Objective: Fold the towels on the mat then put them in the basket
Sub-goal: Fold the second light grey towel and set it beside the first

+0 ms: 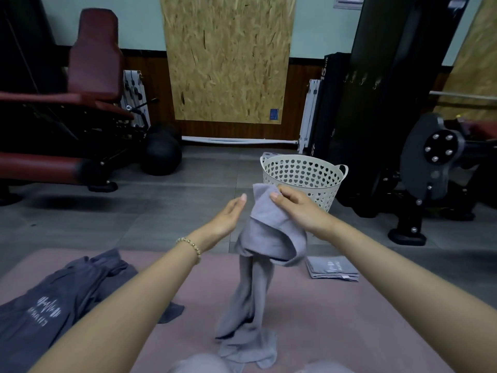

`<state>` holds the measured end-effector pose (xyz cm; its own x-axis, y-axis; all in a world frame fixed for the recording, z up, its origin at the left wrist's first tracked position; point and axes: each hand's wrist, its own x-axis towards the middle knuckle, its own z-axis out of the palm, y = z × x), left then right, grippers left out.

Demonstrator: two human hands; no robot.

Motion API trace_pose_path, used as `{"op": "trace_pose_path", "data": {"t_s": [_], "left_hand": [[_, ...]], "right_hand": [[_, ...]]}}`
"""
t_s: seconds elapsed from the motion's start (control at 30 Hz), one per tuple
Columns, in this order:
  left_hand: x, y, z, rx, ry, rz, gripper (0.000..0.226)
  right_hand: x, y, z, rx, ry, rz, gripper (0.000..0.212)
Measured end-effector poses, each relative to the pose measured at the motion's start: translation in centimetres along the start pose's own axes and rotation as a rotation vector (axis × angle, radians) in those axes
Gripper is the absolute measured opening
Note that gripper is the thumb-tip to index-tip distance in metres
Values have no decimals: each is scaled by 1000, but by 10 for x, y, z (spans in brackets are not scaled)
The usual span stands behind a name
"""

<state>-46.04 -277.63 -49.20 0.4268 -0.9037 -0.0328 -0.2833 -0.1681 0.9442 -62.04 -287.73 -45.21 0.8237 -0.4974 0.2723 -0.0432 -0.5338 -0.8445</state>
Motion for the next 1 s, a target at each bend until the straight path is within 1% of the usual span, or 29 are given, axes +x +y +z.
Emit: {"op": "trace_pose_path", "data": {"t_s": [0.07, 0.1, 0.13, 0.23, 0.3, 0.37, 0.43, 0.53, 0.57, 0.6, 0.63, 0.67, 0.7, 0.8, 0.83, 0.9, 0.93, 1.0], "left_hand": [[4, 5, 8, -107, -53, 32, 70], [7, 5, 11, -155, -75, 48, 64], [11, 6, 13, -198, -91, 43, 58], [20, 9, 21, -261, -176, 25, 66], [25, 12, 29, -307, -178, 62, 58], [28, 14, 37, -364, -71, 89, 50], [31, 19, 38, -404, 107, 84, 44], [40, 33, 11, -409, 357, 102, 36], [44, 38, -3, -362, 425, 127, 36], [48, 42, -19, -298, 492, 159, 37], [51, 45, -35, -220, 553, 189, 39], [53, 47, -51, -138, 603, 211, 40], [54, 49, -65, -71, 641, 216, 41], [51, 52, -93, -3, 686, 216, 41], [48, 54, -96, 14, 694, 214, 43], [44, 58, -91, 23, 678, 224, 43], [43, 61, -84, 14, 646, 237, 42], [41, 70, -64, 2, 537, 277, 39]], "right_hand": [[3, -5, -5, 80, -14, 24, 18], [3, -8, -9, 98, -8, 32, 18], [3, -9, -13, 96, -4, 46, 18], [1, -5, -21, 85, -13, 79, 21], [-3, -3, -20, 101, -28, 104, 25], [-7, 4, -20, 100, 7, 153, 27], [-9, 11, -27, 113, 77, 252, 32], [-17, 24, -53, 279, 101, 467, 47], [-22, 28, -64, 281, 75, 502, 56], [-28, 33, -75, 227, 39, 507, 66], [-33, 40, -86, 141, 39, 502, 71], [-38, 45, -96, 67, 83, 495, 69], [-41, 51, -106, 48, 149, 478, 59], [-53, 60, -131, 203, 406, 399, 31], [-54, 63, -136, 189, 466, 382, 24], [-55, 64, -139, 20, 513, 375, 33], [-52, 64, -136, -68, 507, 367, 36], [-43, 53, -124, -190, 431, 325, 32]]}}
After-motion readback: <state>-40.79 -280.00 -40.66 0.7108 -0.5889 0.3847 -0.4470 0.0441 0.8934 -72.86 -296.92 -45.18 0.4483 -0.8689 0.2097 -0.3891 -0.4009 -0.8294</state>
